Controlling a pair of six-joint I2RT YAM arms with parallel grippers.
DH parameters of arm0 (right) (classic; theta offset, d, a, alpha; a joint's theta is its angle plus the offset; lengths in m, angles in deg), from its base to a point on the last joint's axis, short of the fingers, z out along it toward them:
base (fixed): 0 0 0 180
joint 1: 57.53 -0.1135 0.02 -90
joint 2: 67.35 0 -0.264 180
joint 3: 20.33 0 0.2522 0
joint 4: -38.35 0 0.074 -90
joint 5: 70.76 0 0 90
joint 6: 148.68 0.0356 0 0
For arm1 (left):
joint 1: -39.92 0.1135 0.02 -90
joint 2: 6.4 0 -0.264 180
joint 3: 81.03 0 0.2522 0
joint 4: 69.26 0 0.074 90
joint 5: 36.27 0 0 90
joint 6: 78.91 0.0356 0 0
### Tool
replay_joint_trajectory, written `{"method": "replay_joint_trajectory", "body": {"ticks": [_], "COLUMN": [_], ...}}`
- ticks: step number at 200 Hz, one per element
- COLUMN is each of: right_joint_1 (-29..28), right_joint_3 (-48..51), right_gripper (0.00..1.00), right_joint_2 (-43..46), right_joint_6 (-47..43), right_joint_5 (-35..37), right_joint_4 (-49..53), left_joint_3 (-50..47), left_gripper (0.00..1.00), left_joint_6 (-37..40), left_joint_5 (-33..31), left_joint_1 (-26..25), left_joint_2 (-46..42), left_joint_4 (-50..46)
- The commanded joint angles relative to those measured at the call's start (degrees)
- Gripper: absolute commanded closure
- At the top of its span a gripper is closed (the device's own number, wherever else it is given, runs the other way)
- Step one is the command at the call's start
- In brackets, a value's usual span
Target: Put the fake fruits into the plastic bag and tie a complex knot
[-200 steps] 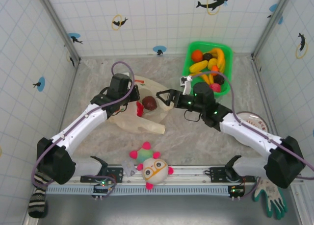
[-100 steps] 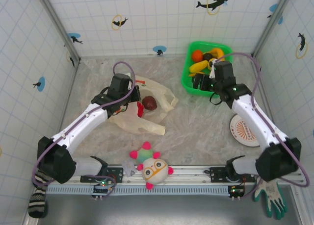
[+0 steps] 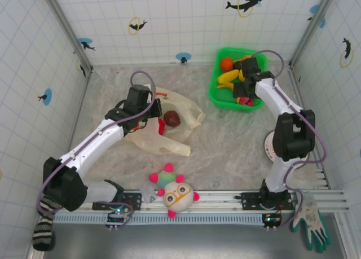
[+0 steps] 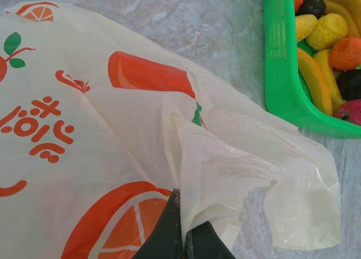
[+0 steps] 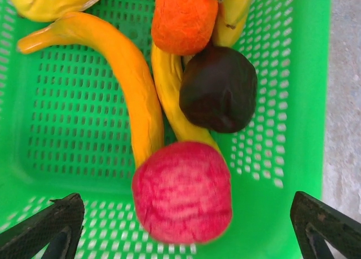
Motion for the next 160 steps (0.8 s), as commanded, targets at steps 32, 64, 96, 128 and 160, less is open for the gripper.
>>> {"method": "replay_joint_trajectory", "body": {"ticks": [32, 64, 96, 128, 160], "right_joint_1": [1.4, 1.7, 1.7, 1.7, 1.9], "right_joint_3": [-4.5, -3.7, -3.3, -3.0, -3.0], "right_gripper": [0.09, 0.13, 0.19, 0.26, 0.37], "right_joint_2": [-6.3, -7.9, -9.6, -10.2, -8.9], "right_joint_6": [-1.0, -0.5, 0.0, 0.2, 0.4], "right_joint_5": [-2.1, -3.8, -5.4, -6.0, -5.9], "right_joint_4": [2.6, 1.9, 1.6, 1.5, 1.6], "left_joint_3": [2.4, 2.2, 2.2, 2.2, 2.3], "left_gripper": [1.00, 1.00, 1.00, 1.00, 1.00], "left_joint_6": [1.6, 1.4, 1.4, 1.5, 1.5], "left_joint_5": [1.1, 1.0, 1.0, 0.9, 0.9], "left_joint_1": [0.5, 0.5, 0.5, 0.5, 0.5], "left_joint_2": [0.4, 0.3, 0.3, 0.3, 0.3], "left_joint_4": [0.3, 0.2, 0.1, 0.0, 0.1]}}
